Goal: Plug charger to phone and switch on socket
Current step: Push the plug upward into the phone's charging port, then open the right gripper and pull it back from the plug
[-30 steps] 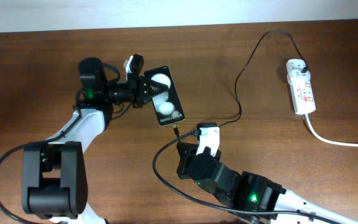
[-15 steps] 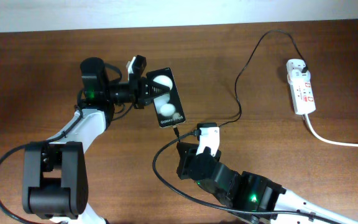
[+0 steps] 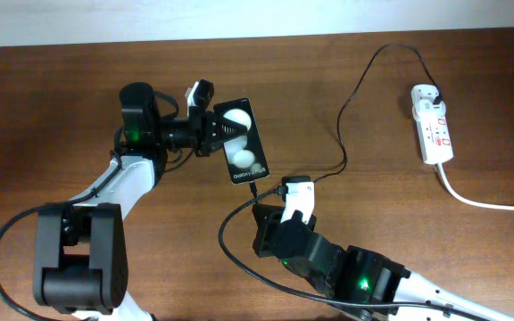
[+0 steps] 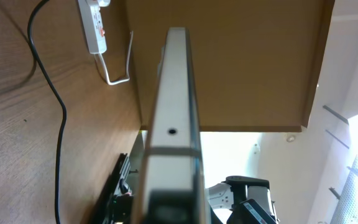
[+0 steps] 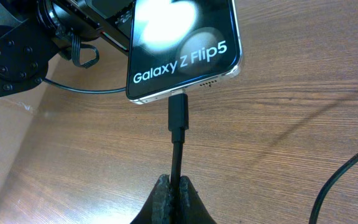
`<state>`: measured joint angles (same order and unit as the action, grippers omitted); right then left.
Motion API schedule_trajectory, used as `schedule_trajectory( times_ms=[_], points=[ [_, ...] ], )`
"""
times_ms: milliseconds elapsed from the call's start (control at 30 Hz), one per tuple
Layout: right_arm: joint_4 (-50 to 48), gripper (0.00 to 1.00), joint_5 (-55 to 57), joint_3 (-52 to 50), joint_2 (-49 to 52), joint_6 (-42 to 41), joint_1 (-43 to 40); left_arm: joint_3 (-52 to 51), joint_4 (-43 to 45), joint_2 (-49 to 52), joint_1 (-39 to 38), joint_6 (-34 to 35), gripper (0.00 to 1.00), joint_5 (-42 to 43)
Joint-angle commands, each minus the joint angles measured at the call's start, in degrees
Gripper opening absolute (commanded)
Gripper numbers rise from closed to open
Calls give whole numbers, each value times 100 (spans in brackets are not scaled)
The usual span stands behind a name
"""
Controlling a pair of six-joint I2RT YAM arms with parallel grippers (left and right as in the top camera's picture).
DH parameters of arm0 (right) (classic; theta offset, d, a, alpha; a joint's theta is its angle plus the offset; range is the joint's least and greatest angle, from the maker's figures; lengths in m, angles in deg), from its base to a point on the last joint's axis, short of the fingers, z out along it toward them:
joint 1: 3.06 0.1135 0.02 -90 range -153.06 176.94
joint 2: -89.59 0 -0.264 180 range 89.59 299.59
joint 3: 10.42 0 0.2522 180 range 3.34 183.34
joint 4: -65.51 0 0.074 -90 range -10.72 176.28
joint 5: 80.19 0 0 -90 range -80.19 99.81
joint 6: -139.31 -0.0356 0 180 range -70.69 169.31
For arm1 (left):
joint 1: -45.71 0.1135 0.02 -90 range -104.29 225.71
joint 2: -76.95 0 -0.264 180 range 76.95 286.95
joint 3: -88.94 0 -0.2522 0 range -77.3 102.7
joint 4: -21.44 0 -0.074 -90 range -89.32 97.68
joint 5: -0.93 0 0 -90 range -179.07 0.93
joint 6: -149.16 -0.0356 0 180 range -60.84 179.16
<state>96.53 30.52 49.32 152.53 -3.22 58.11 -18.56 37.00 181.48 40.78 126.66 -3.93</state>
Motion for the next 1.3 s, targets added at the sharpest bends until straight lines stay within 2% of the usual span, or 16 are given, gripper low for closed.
schedule_trajectory(
  times_ms=[0,133,267,367,467,500,600,633,667,733,833,867,900,967,1000,1267],
  points=[
    [-46,4,361,107,-42,-24,-17,98,22,-50,-35,-232,0,313],
    [-621,4,570,107,-17,654,-17,96,20,-50,-35,-424,0,496],
    [-1064,4,608,107,391,883,-17,96,22,-50,-142,-424,0,496],
    [-798,7,474,109,389,1172,-15,96,37,-50,-205,-745,0,494],
    [-229,17,389,109,31,1187,-15,96,350,-50,-205,-741,0,483],
    [15,24,391,109,-203,1187,-15,96,348,-50,-205,-739,0,446],
    [490,35,186,109,-656,1185,-11,96,343,-50,-205,-737,0,221],
    [509,46,2,109,-625,1185,-9,96,341,-50,-205,-647,0,24],
    [509,51,-13,109,-455,1185,-7,96,341,-50,-205,-522,0,-96],
    [455,51,-13,109,-59,1182,-7,96,339,-50,-205,-522,0,-92],
    [354,43,304,109,273,1185,-7,96,339,-50,-205,-522,0,-26],
    [243,38,483,109,275,1187,-11,96,339,-50,-205,-522,0,22],
    [125,25,664,109,275,1187,-15,96,339,-50,-205,-525,0,140],
    [-52,8,699,109,361,1189,-17,96,339,-50,-208,-525,0,345],
    [-302,4,699,109,420,1471,-17,96,295,-50,-208,-522,0,472],
    [-793,4,866,109,540,1932,-120,87,103,-55,-516,-223,0,505]
  ],
)
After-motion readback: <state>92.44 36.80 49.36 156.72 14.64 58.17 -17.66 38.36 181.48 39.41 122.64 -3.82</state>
